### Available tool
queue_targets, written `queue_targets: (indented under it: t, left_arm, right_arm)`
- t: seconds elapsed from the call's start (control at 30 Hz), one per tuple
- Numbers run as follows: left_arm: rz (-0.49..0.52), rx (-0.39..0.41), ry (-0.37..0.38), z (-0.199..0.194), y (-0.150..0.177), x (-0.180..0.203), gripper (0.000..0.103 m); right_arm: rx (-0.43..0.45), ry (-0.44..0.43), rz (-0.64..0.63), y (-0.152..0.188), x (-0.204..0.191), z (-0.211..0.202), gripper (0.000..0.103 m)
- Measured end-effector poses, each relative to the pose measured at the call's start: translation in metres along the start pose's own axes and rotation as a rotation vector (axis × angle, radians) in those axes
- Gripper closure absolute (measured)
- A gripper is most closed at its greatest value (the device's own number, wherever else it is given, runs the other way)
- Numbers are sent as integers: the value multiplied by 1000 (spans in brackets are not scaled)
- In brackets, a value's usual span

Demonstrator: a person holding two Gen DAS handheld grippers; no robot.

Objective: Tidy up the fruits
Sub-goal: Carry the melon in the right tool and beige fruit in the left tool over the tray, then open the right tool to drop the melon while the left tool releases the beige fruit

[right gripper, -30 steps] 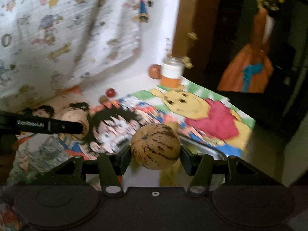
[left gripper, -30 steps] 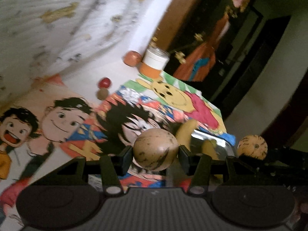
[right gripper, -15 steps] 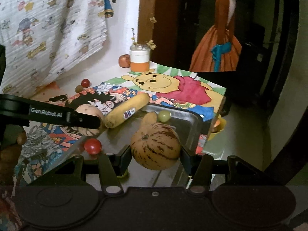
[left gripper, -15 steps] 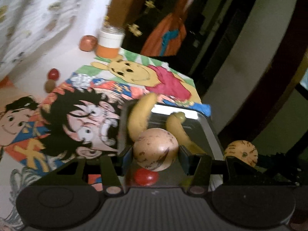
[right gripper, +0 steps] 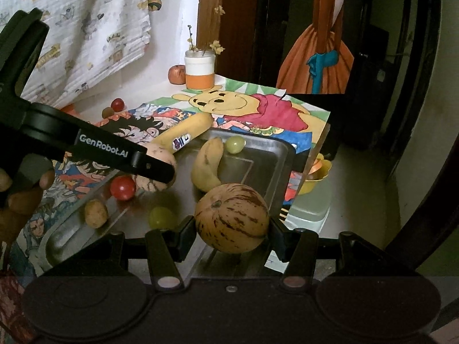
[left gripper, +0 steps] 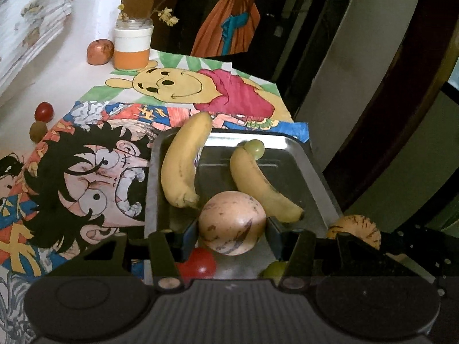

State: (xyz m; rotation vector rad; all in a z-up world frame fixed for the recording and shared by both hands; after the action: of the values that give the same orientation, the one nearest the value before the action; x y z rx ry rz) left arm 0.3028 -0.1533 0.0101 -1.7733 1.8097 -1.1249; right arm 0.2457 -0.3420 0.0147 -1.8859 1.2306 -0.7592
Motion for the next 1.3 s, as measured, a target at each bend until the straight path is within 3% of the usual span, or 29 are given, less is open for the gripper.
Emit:
queue_targets:
  t: [0.63,0.83,1.03,1.3]
  left_arm:
    - [-9,-34,-16,4,-4,-2,47]
    - [-22,-28,-8,-4,-5,-1,43]
    - [-31,-13,-3,-20,-3,2,35]
    - [-49,50,-4,-62,-2,0,16]
  right_arm:
    - [12,-3,-23,-1,-4,5,46]
    - [14,7,-7,2,-5,-1,43]
    - [33,28,9,3,-7,-16,26]
    - [68,49,39,6,-19,-48,7]
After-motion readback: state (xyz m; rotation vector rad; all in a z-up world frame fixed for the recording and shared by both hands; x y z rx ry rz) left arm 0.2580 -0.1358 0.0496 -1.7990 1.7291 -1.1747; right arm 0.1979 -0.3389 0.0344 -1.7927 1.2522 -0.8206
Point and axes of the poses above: each gripper's, at about its wrist camera, not at the fingertips, and z roughly the way its jaws point, x to its right, y to its underside, the point moved 1 cm from there along z, roughly the way its jaws point, and after that the axes turned 8 degrees about x, right-handed, at the moved point
